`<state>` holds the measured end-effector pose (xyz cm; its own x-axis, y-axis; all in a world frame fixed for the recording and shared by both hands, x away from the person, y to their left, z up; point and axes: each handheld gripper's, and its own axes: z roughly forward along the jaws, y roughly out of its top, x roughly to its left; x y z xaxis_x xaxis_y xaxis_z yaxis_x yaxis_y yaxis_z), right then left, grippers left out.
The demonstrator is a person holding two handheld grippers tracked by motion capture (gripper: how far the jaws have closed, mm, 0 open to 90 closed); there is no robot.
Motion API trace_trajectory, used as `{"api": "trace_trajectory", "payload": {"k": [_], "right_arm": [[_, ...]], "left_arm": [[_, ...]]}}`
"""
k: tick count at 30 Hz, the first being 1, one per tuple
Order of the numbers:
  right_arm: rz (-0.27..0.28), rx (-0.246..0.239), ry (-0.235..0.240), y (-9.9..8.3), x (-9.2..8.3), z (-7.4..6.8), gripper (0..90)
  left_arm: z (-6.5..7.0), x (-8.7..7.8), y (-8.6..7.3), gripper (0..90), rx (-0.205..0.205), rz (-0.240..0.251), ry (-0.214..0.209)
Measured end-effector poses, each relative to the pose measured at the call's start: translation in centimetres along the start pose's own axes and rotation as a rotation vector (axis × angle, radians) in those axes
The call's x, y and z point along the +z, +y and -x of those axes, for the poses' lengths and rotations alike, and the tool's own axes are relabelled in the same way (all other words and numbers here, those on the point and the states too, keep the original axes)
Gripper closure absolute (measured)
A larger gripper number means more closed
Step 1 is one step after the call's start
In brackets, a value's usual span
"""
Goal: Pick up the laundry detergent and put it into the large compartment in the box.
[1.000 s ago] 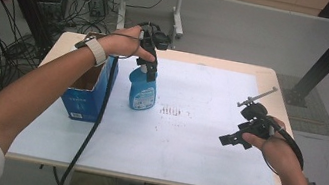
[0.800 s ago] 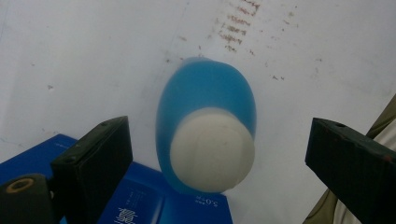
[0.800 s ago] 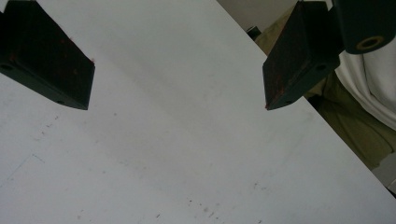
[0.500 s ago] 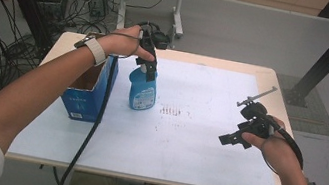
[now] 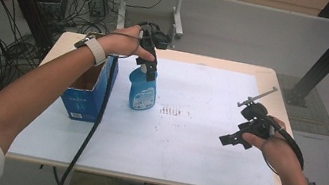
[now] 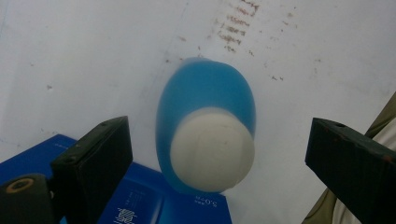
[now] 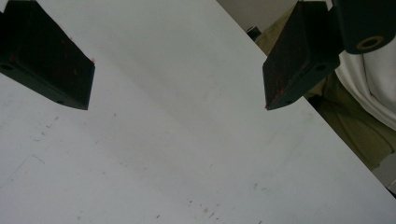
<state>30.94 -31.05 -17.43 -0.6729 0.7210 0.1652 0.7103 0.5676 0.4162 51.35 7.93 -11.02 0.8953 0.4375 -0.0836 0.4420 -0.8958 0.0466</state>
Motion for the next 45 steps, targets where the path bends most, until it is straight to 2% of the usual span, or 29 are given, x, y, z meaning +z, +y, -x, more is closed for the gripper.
{"api": "trace_trajectory", "payload": {"k": [45], "right_arm": [[0.002,0.0,-0.002,-0.06,0.01,0.01,8.9]], "left_arm": [[-0.02,0.16,0.0,7.7,-0.004,0.003,-0.001]]}}
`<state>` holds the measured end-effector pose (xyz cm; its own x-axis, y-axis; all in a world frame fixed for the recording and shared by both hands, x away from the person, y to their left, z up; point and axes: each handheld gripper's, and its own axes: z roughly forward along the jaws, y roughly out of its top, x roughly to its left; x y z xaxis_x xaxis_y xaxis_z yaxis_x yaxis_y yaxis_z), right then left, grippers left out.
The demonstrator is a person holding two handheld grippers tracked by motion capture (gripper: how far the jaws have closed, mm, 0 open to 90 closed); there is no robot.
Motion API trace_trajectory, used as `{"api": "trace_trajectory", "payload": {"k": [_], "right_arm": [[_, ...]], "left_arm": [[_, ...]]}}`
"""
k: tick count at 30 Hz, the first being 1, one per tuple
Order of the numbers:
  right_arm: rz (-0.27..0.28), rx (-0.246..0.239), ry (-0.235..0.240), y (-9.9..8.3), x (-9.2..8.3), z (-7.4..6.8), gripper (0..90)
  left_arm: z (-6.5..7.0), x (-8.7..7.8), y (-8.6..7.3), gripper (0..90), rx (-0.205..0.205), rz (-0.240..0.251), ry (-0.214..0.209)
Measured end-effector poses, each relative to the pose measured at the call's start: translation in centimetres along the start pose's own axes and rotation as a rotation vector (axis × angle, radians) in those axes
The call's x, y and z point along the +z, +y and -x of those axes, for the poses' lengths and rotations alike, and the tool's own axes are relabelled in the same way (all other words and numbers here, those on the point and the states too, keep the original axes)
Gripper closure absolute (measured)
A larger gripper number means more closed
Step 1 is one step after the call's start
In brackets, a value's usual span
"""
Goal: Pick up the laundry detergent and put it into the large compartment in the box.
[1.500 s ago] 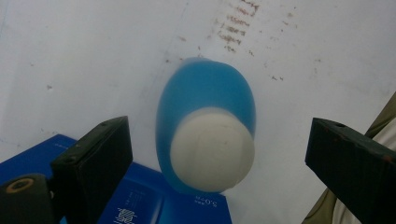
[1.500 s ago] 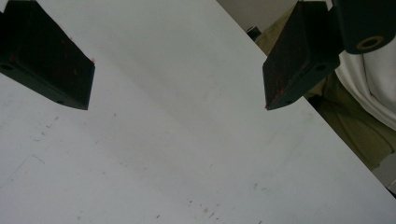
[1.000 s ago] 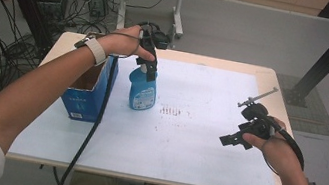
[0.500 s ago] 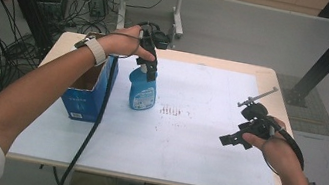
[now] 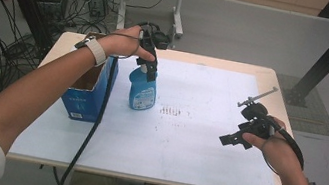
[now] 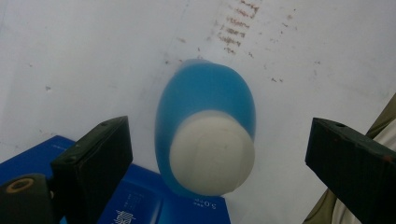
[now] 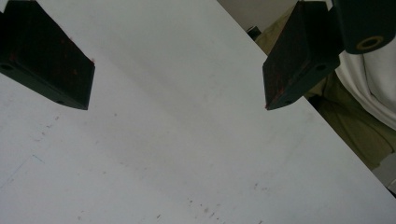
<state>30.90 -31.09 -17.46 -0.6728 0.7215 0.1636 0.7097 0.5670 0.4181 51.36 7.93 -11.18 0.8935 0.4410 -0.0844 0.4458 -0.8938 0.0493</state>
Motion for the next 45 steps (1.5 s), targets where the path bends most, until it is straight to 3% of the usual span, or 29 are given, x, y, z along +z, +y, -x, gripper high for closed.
{"api": "trace_trajectory", "payload": {"k": [45], "right_arm": [[-0.002,0.004,0.002,-0.08,0.07,0.07,8.9]], "left_arm": [[0.04,0.38,-0.04,7.7,0.0,0.011,-0.005]]}}
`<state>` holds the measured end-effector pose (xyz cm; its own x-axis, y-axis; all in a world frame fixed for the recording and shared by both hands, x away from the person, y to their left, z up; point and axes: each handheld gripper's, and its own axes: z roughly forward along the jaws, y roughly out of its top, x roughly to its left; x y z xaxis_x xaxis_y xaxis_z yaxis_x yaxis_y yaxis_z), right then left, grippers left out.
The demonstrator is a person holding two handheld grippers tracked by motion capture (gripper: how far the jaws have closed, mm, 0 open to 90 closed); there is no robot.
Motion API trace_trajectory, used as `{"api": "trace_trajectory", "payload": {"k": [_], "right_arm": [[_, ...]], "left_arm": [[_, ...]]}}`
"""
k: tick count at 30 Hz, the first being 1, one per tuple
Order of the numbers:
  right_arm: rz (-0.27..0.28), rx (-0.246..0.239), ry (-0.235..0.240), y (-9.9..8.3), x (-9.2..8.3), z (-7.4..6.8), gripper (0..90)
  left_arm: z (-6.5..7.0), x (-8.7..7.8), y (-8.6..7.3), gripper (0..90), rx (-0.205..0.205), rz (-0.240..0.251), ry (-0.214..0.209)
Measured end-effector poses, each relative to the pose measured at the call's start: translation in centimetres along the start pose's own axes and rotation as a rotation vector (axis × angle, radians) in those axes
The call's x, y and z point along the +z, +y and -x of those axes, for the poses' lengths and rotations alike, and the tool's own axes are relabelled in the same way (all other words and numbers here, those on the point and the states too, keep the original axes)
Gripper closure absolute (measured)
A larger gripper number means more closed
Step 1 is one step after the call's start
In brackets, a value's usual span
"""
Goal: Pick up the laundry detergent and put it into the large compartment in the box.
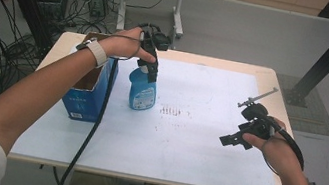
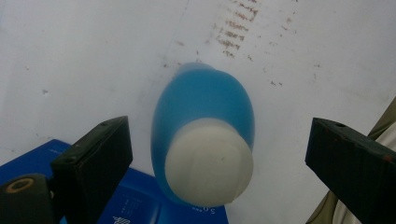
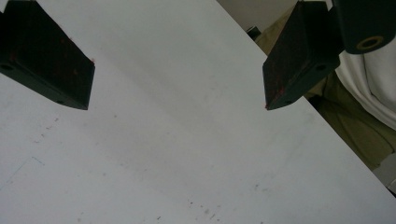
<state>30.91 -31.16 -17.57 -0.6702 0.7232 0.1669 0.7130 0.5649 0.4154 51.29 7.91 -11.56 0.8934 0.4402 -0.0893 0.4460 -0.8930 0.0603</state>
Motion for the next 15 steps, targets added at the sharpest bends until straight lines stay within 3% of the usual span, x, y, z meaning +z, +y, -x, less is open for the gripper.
{"api": "trace_trajectory", "payload": {"k": [15], "right_arm": [[0.001,-0.002,-0.001,-0.06,-0.03,-0.03,8.9]], "left_arm": [[-0.01,0.29,-0.07,7.7,-0.004,0.003,-0.003]]}}
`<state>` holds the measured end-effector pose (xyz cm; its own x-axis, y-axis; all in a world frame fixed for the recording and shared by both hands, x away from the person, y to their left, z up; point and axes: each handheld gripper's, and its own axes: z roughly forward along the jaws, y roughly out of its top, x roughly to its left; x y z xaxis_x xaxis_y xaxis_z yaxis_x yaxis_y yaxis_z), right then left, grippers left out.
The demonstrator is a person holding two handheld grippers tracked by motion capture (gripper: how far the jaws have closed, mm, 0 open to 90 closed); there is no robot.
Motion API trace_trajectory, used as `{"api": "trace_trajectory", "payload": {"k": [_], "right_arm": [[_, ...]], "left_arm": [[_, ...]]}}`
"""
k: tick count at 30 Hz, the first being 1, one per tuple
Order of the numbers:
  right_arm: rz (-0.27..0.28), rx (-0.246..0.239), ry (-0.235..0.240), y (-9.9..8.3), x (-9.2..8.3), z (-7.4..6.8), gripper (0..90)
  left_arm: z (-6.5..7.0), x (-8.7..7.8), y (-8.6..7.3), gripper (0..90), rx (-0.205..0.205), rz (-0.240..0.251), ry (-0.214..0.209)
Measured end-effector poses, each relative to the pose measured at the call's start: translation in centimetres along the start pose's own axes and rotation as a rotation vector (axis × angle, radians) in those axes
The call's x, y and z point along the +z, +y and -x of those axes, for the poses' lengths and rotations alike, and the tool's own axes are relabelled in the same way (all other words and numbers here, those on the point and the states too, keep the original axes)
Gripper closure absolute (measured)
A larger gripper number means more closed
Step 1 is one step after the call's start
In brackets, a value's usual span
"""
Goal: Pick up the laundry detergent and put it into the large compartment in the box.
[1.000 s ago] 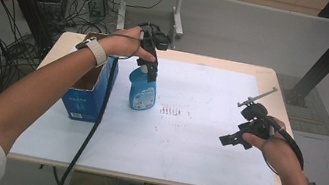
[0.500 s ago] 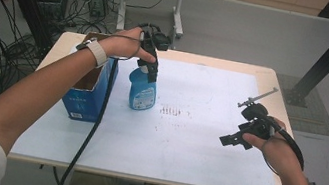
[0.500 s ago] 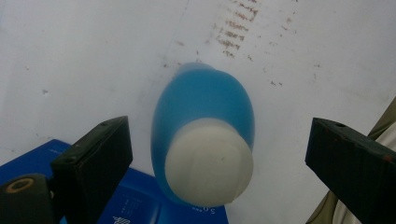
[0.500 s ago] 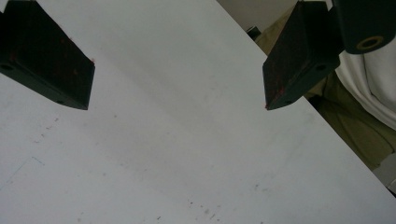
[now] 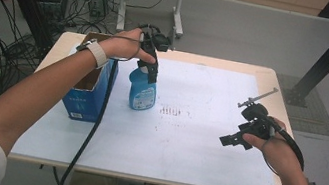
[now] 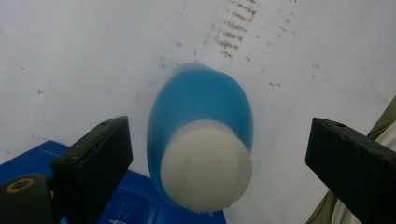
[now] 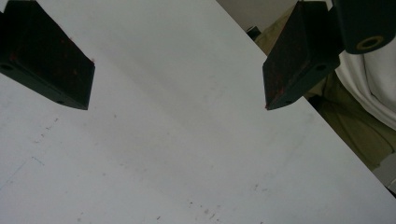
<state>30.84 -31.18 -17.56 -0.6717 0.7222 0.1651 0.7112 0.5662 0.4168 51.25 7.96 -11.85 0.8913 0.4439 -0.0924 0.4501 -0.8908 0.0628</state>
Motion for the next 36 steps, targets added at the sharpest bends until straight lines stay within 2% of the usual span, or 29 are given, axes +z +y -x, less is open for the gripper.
{"api": "trace_trajectory", "payload": {"k": [10,19,28,32,36], "right_arm": [[-0.002,0.0,0.004,0.1,0.1,0.1,8.9],[-0.001,0.002,0.006,0.0,0.3,0.1,8.9],[-0.002,0.007,0.009,-0.1,0.4,0.1,8.9],[-0.004,0.01,0.008,-0.1,0.5,0.1,8.9],[-0.003,0.007,0.009,-0.1,0.5,0.1,8.9]], "left_arm": [[0.0,0.3,-0.2,7.7,-0.004,0.01,0.001],[0.0,1.1,-0.1,7.8,0.003,-0.002,-0.001],[0.3,2.2,-0.3,9.7,0.016,-0.002,0.026],[0.3,2.5,-0.3,10.1,0.018,0.001,0.024],[0.5,3.0,-0.1,11.0,0.03,-0.013,0.034]]}}
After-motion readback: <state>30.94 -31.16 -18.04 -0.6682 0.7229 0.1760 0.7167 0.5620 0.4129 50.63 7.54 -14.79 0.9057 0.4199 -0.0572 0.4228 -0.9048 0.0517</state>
